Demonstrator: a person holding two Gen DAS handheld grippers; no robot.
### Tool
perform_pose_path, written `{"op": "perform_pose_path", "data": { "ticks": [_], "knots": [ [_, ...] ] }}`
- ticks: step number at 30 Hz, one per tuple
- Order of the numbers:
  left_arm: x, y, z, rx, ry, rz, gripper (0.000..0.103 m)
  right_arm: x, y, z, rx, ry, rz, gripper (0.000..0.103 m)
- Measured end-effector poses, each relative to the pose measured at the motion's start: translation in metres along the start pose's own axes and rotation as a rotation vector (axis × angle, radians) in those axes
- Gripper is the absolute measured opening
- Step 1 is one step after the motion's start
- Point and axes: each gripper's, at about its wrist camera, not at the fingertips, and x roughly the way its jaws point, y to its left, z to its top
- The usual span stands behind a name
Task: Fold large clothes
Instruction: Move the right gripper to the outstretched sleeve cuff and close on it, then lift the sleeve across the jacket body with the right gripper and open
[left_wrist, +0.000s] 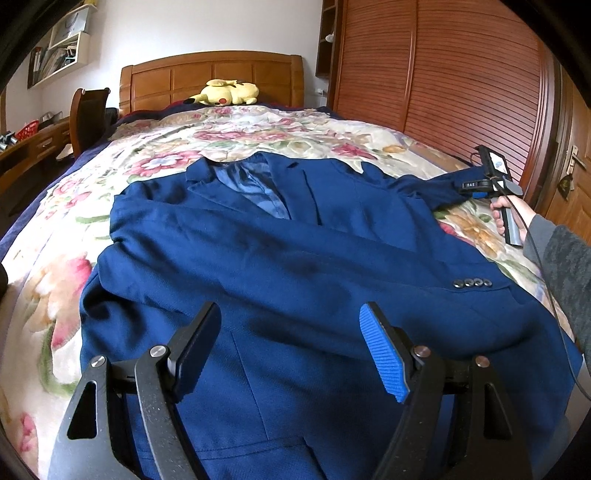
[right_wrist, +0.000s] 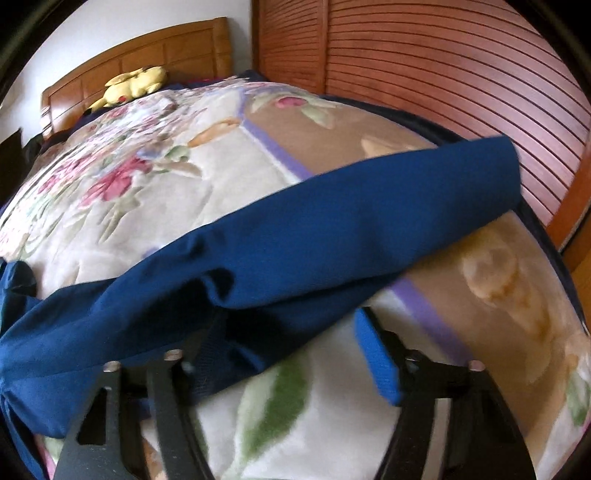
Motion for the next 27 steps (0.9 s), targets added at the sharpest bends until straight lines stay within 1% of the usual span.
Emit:
{"op": "perform_pose_path", "data": {
  "ticks": [2, 3, 4, 5, 6, 7, 8, 11, 15, 19, 22, 27],
  "knots": [
    [0.000, 0.000, 0.000, 0.000, 0.000, 0.000, 0.078, 0.002, 0.005, -0.001, -0.026, 0.005, 0.000, 0.045],
    [0.000, 0.000, 0.000, 0.001, 0.000, 0.000, 0.078, 0.003, 0.008, -0.002, -0.037, 0.009, -0.001, 0.043],
    [0.000, 0.000, 0.000, 0.001, 0.001, 0.002, 0.078, 0.004, 0.011, -0.002, -0.051, 0.008, -0.009, 0.038],
    [0.000, 0.000, 0.000, 0.001, 0.001, 0.001, 0.078, 0.005, 0.014, -0.003, -0.065, 0.006, -0.010, 0.030],
    [0.000, 0.000, 0.000, 0.000, 0.000, 0.001, 0.078, 0.005, 0.015, -0.003, -0.075, 0.008, -0.005, 0.026],
    [-0.001, 0.000, 0.001, 0.001, -0.001, 0.002, 0.078, 0.004, 0.017, -0.004, -0.089, 0.010, -0.006, 0.019],
    [-0.001, 0.000, 0.000, 0.001, -0.003, 0.002, 0.078, 0.004, 0.020, -0.004, -0.111, 0.008, -0.011, 0.007],
    [-0.002, 0.001, 0.001, 0.000, -0.007, 0.002, 0.078, -0.010, 0.027, -0.007, -0.185, -0.039, -0.039, 0.005],
    [-0.004, 0.002, 0.001, -0.002, -0.012, -0.001, 0.078, -0.033, 0.033, -0.006, -0.193, -0.120, -0.004, 0.004],
    [-0.005, 0.002, 0.001, -0.001, -0.015, 0.000, 0.078, -0.060, 0.040, -0.008, -0.217, -0.170, 0.003, 0.004],
    [-0.006, 0.001, 0.002, 0.001, -0.020, 0.000, 0.078, -0.089, 0.050, -0.021, -0.256, -0.229, 0.031, 0.004],
    [-0.006, 0.001, 0.002, -0.001, -0.023, 0.006, 0.078, -0.135, 0.075, -0.037, -0.325, -0.293, 0.090, 0.004]
  ]
}}
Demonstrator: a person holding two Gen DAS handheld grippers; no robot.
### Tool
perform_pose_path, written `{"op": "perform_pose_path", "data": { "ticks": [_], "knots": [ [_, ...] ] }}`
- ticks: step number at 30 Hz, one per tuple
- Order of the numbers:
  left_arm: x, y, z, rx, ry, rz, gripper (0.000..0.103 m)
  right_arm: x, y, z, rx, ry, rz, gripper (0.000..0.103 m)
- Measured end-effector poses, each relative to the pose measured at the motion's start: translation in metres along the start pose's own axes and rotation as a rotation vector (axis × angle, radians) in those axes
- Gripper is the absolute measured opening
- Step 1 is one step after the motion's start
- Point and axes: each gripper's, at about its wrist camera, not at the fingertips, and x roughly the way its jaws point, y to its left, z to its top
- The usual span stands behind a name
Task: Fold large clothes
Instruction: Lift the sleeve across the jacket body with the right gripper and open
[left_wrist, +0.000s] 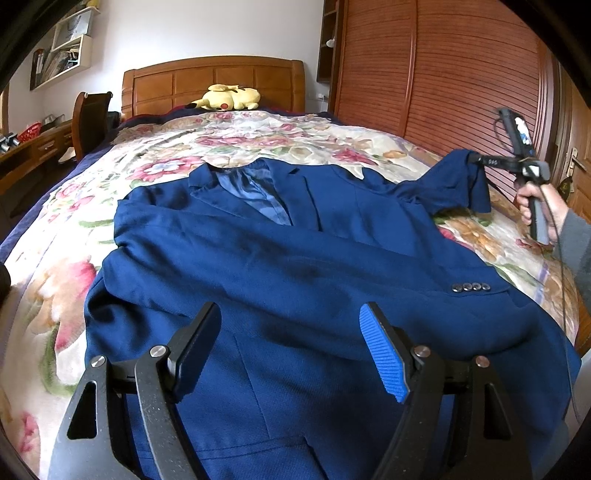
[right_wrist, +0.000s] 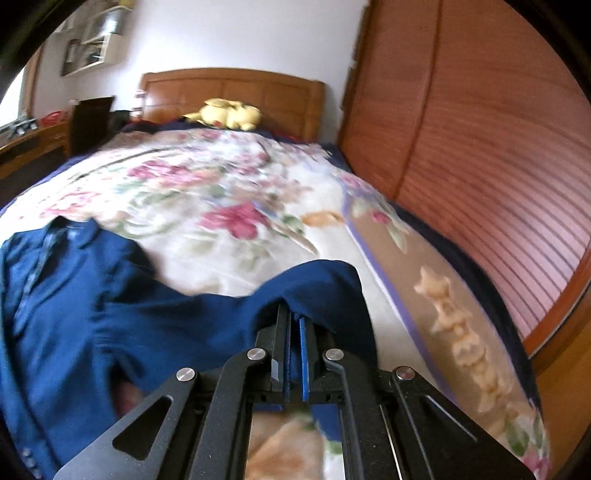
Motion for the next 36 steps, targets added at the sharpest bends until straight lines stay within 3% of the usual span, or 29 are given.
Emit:
{"op": "perform_pose_path", "data": {
  "ticks": [6, 22, 29, 36],
  "knots": [
    [-0.004, 0.000, -0.001, 0.002, -0.013, 0.011, 0.078, -0.047, 0.033, -0.004, -0.072, -0.055, 0.082, 0.004],
    [-0.018, 0.002, -0.001, -0.006, -0.059, 0.024, 0.078, -0.121, 0.084, -0.005, -0.186, -0.095, 0.218, 0.004],
    [-0.027, 0.006, -0.003, -0.013, -0.075, 0.028, 0.078, -0.146, 0.113, -0.019, -0.219, -0.057, 0.316, 0.004],
    [-0.033, 0.013, -0.006, -0.019, -0.072, 0.036, 0.078, -0.140, 0.144, -0.049, -0.252, 0.054, 0.347, 0.004]
  ]
}}
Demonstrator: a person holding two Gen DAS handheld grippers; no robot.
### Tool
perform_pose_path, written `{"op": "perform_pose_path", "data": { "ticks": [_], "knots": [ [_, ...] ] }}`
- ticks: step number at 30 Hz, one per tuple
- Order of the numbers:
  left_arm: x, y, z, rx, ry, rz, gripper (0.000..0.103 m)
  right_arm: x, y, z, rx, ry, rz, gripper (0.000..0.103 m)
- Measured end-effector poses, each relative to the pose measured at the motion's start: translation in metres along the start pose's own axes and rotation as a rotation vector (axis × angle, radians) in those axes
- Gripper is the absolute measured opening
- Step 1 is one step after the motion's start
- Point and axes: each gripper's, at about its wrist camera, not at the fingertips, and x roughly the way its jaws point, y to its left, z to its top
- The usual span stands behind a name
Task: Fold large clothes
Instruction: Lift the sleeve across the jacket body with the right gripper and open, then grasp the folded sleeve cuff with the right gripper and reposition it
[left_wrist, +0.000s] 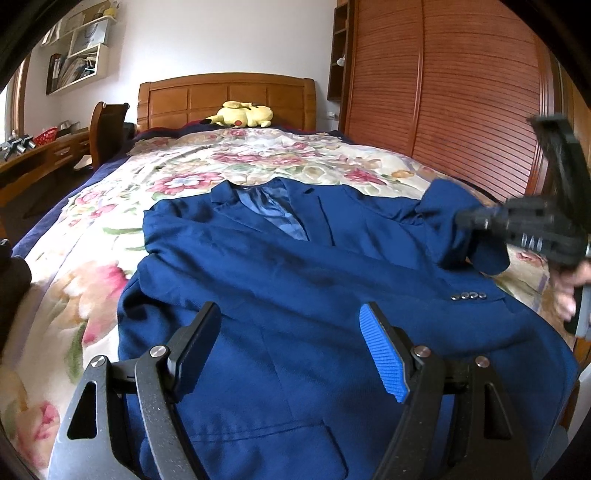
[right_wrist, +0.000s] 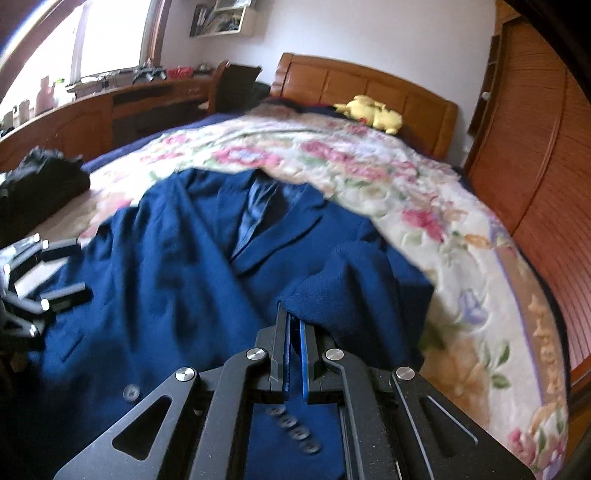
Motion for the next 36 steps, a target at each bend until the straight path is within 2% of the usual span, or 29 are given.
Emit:
{"op": "perform_pose_path", "data": {
  "ticks": [9, 12, 14, 16, 17, 20, 26, 31, 36],
  "knots": [
    [-0.006, 0.003, -0.001, 0.005, -0.003, 0.006, 0.078, 0.030, 0.020, -0.011, 0.015, 0.107, 0.014, 0.004],
    [-0.006, 0.003, -0.002, 0.004, -0.006, 0.007, 0.078, 0.030, 0.028, -0.011, 0.012, 0.121, 0.013, 0.020],
    [-0.008, 0.003, -0.002, 0.005, -0.008, 0.009, 0.078, 0.024, 0.030, -0.011, 0.025, 0.111, 0.015, 0.043],
    [-0.009, 0.003, -0.001, 0.008, -0.011, 0.010, 0.078, 0.011, 0.029, -0.014, 0.047, 0.088, 0.023, 0.058],
    [-0.009, 0.002, -0.001, 0.010, -0.012, 0.011, 0.078, 0.004, 0.029, -0.015, 0.053, 0.072, 0.023, 0.061],
    [-0.010, 0.001, -0.002, 0.021, -0.015, 0.013, 0.078, -0.011, 0.029, -0.020, 0.040, 0.045, 0.006, 0.061],
    [-0.010, -0.001, -0.002, 0.022, -0.016, 0.013, 0.078, -0.027, 0.010, -0.033, 0.051, 0.012, -0.084, 0.066],
    [-0.009, -0.001, -0.002, 0.024, -0.015, 0.014, 0.078, -0.006, -0.017, -0.046, 0.107, 0.065, -0.155, 0.068],
    [-0.009, -0.002, -0.002, 0.023, -0.014, 0.015, 0.078, 0.031, -0.034, -0.053, 0.167, 0.145, -0.131, 0.068]
  ]
}}
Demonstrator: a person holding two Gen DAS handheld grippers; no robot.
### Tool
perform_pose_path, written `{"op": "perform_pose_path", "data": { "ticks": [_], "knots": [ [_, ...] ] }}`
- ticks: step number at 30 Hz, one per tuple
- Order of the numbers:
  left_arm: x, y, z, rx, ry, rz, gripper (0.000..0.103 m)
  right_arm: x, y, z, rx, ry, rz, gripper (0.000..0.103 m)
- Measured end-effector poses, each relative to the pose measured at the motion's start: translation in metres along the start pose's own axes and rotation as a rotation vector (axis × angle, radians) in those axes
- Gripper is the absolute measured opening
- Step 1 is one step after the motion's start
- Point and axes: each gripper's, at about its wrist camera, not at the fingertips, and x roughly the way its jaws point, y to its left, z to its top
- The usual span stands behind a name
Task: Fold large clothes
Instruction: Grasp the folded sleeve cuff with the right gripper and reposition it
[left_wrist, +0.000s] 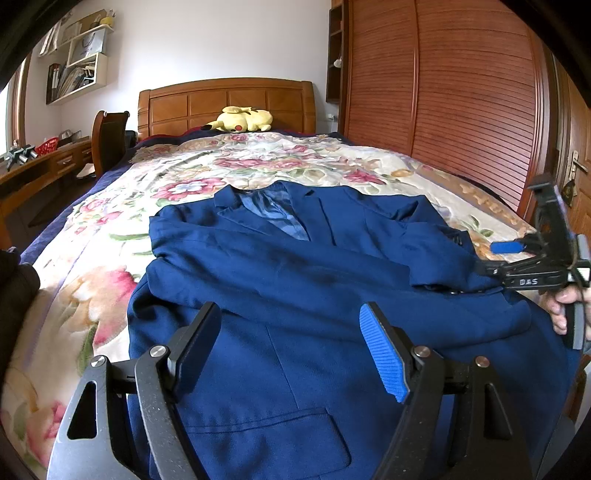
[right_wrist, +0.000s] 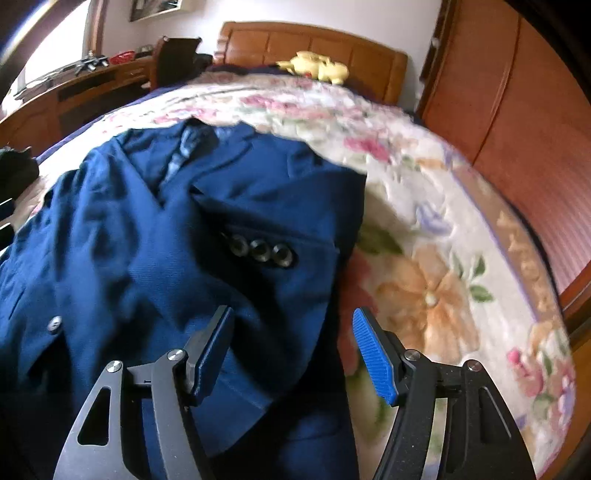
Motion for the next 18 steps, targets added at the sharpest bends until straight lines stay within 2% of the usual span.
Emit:
{"op": "perform_pose_path", "data": {
  "ticks": [4, 10, 12, 14, 15, 18],
  "knots": [
    [0.000, 0.000, 0.000, 0.000, 0.001, -0.001, 0.078, 0.015, -0.007, 0.003, 0.039, 0.033, 0.036, 0.068],
    [0.000, -0.001, 0.000, 0.003, -0.001, -0.001, 0.078, 0.027, -0.009, 0.007, 0.027, 0.046, 0.065, 0.068],
    [0.000, -0.001, 0.000, 0.003, -0.001, -0.001, 0.078, 0.031, -0.013, 0.009, 0.011, 0.042, 0.087, 0.053],
    [0.000, -0.002, -0.001, 0.005, -0.002, -0.002, 0.078, 0.029, -0.008, 0.010, -0.019, 0.034, 0.093, 0.021],
    [0.000, -0.002, -0.002, 0.006, -0.003, -0.003, 0.078, 0.025, -0.009, 0.008, -0.034, 0.028, 0.089, 0.013],
    [-0.002, -0.001, -0.002, 0.005, -0.005, -0.003, 0.078, 0.008, -0.009, 0.013, -0.052, -0.033, 0.070, 0.008]
  ]
}}
